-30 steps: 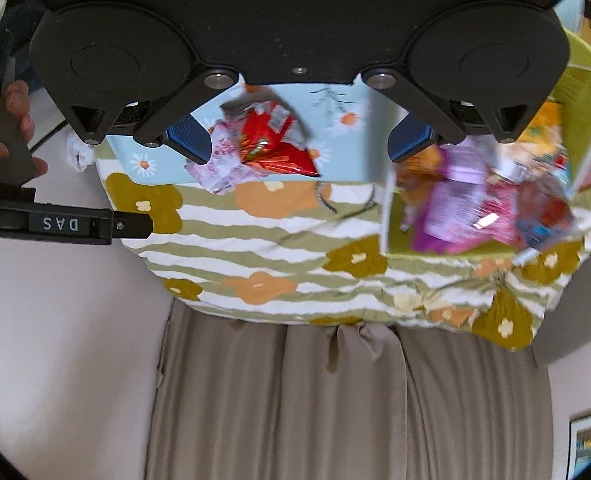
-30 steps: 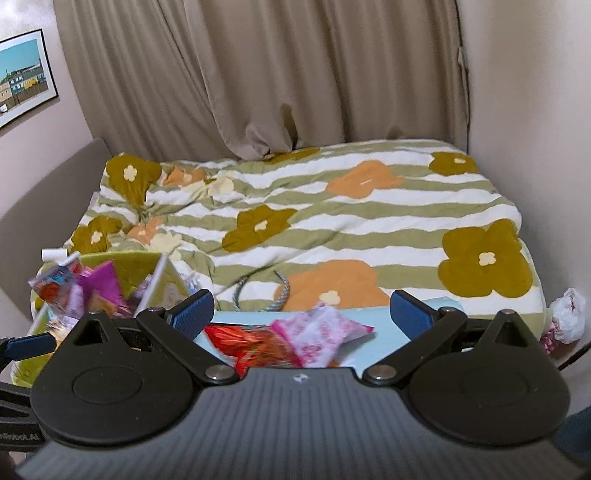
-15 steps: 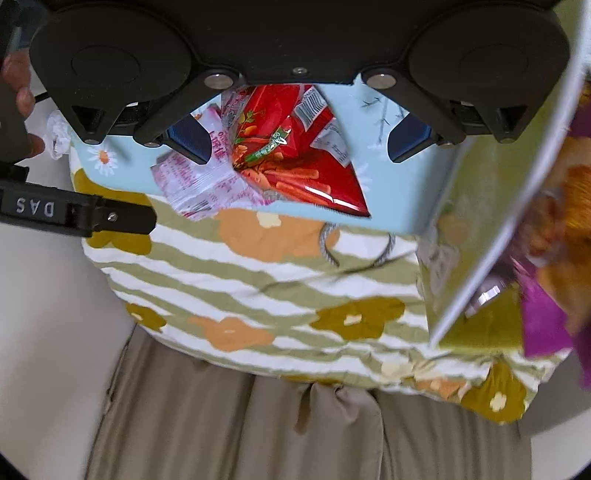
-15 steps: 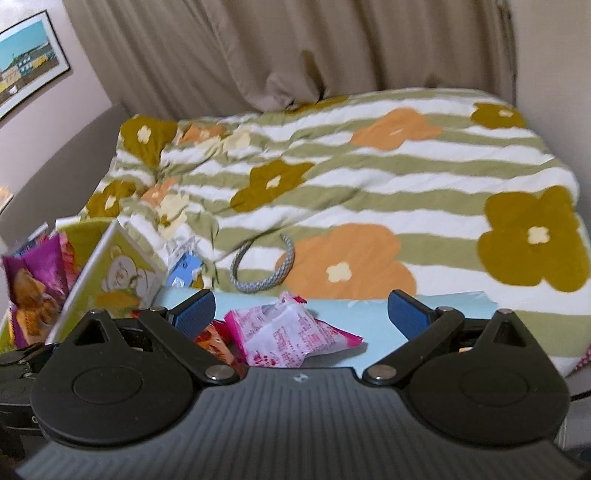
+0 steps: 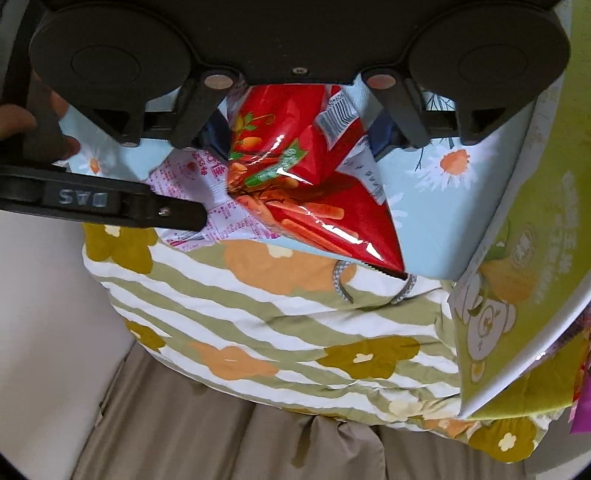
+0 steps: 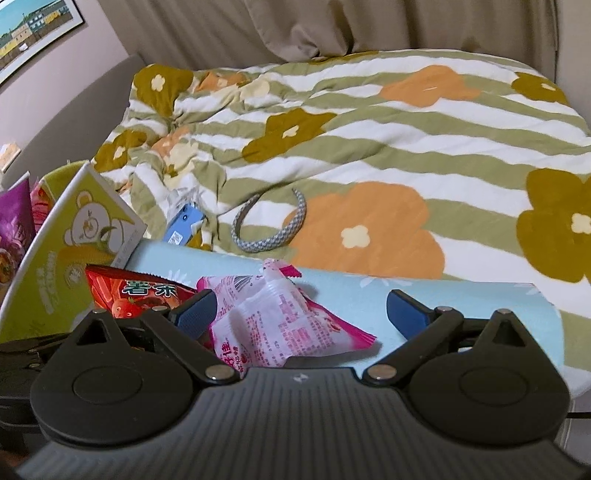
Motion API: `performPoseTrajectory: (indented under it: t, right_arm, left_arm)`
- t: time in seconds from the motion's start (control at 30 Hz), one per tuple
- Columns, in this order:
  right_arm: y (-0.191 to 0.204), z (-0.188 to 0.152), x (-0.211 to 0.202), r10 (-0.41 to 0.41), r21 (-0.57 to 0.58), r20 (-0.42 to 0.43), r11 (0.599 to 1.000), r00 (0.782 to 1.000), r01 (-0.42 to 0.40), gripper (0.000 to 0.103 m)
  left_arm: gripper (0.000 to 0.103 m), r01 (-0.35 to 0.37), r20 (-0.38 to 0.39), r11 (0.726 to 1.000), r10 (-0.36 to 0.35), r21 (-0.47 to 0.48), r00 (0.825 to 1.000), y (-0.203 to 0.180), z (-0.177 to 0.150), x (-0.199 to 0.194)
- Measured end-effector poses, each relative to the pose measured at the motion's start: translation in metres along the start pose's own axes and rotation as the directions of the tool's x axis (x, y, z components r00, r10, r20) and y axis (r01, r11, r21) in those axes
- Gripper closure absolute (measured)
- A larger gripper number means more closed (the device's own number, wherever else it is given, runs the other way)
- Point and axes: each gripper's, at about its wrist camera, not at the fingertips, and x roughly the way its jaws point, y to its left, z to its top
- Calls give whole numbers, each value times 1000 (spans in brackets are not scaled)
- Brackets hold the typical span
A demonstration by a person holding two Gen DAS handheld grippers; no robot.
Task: Organize snacks
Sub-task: 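Grasp the red chip bag with the left tool while the right tool grasps the pink-white bag, then carry both bags over the box and open both tools to drop them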
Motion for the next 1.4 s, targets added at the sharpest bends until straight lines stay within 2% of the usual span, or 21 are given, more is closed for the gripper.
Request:
performPoseTrajectory:
  t: [0.17, 0.4, 0.63, 0.7, 0.73, 0.77, 0.83, 0.9, 1.0, 1.13, 1.3, 1.4]
  right_arm:
    - [6, -2, 12, 16, -29, -31, 999, 999, -17, 0]
    - [16, -5, 27, 19, -60, -58, 998, 998, -23, 0]
    - [35, -10, 32, -1, -146, -74, 989, 997, -10, 0]
    - [42, -15, 32, -44, -189, -65, 981, 997, 31, 6]
    - [44, -17, 32, -66, -209, -58, 977, 996, 53, 15]
    - [46, -17, 31, -74, -219, -53, 974, 996, 61, 29]
    - [45, -17, 27, -54, -196, -63, 980, 997, 41, 37]
    - [45, -18, 24, -73, -189, -62, 980, 995, 60, 38]
    - [45, -23, 14, -117, -186, -38, 977, 992, 108, 41]
    - [47, -26, -15, -119, -148, 2, 982, 993, 118, 41]
    - [65, -21, -63, -92, -107, 69, 989, 993, 99, 41]
    - [87, -20, -93, -61, -100, 121, 992, 991, 74, 41]
  left_arm:
    - [36, -21, -4, 1000, 21, 16, 1000, 0, -2, -4]
    - [37, -61, -11, 998, 62, 20, 998, 9, -8, -13]
    - [37, -102, -14, 994, 103, 39, 995, 13, -15, -25]
    - [37, -101, -22, 994, 102, 44, 995, 14, -16, -27]
    - [37, -101, -23, 994, 102, 50, 995, 13, -16, -28]
    - [37, -100, -19, 993, 102, 56, 995, 13, -17, -30]
    - [37, -96, -8, 993, 97, 64, 995, 10, -18, -36]
    - [37, -86, 4, 993, 86, 75, 996, 6, -18, -43]
    - [37, -74, 28, 991, 71, 109, 997, 0, -18, -58]
    - [37, -61, 81, 988, 50, 143, 995, -5, -17, -89]
    - [37, -53, 162, 983, 25, 174, 987, 0, -14, -139]
    - [37, -54, 228, 983, 13, 176, 974, 15, -11, -176]
